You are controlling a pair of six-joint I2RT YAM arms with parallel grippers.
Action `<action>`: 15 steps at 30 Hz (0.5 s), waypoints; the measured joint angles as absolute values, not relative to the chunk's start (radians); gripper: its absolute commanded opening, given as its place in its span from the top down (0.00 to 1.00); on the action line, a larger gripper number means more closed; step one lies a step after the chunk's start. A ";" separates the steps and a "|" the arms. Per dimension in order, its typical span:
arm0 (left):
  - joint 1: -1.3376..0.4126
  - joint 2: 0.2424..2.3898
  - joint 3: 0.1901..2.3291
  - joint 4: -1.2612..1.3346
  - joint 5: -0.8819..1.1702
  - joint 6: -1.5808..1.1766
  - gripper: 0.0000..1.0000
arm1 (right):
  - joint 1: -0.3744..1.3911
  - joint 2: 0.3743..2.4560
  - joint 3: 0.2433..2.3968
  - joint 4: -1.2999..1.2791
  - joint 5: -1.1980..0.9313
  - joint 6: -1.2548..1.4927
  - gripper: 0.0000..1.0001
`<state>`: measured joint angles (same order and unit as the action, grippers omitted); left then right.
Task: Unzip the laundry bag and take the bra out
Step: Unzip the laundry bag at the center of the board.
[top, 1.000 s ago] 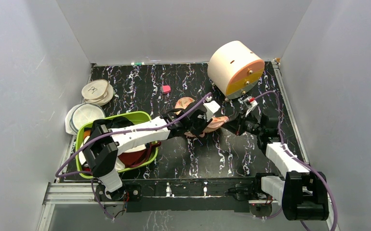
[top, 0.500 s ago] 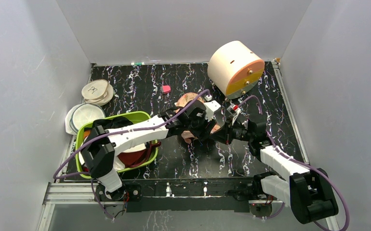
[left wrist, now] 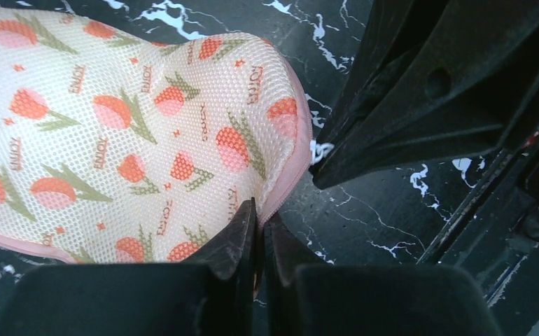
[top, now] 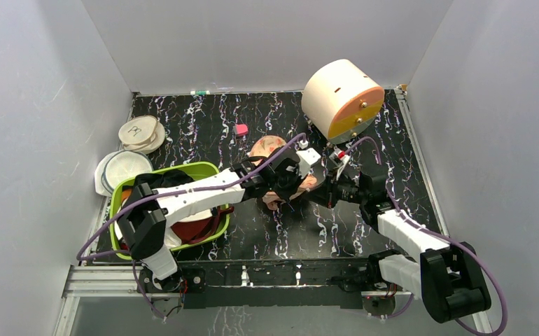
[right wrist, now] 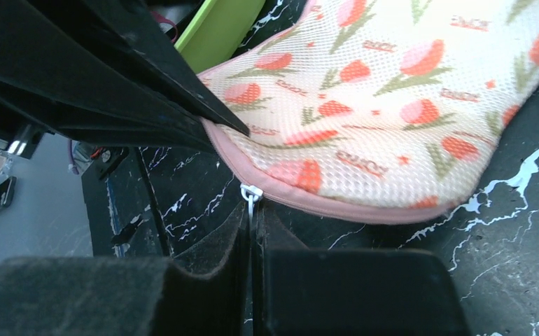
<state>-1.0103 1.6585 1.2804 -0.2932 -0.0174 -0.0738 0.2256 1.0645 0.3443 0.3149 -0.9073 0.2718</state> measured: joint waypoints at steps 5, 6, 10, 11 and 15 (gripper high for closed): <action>-1.010 1.599 1.254 -0.313 -0.075 -0.058 1.00 | 0.218 1.107 0.367 0.317 -0.903 0.255 1.00; -1.010 1.589 1.250 -0.317 -0.081 -0.056 1.00 | 0.212 1.119 0.369 0.316 -0.904 0.252 1.00; -1.010 1.542 1.218 -0.321 -0.097 -0.050 1.00 | 0.159 1.196 0.373 0.317 -0.903 0.249 1.00; -1.010 1.528 1.206 -0.321 -0.097 -0.048 1.00 | 0.150 1.218 0.375 0.315 -0.904 0.249 1.00; -1.010 1.498 1.187 -0.319 -0.097 -0.045 1.00 | 0.139 1.294 0.403 0.303 -0.904 0.249 1.00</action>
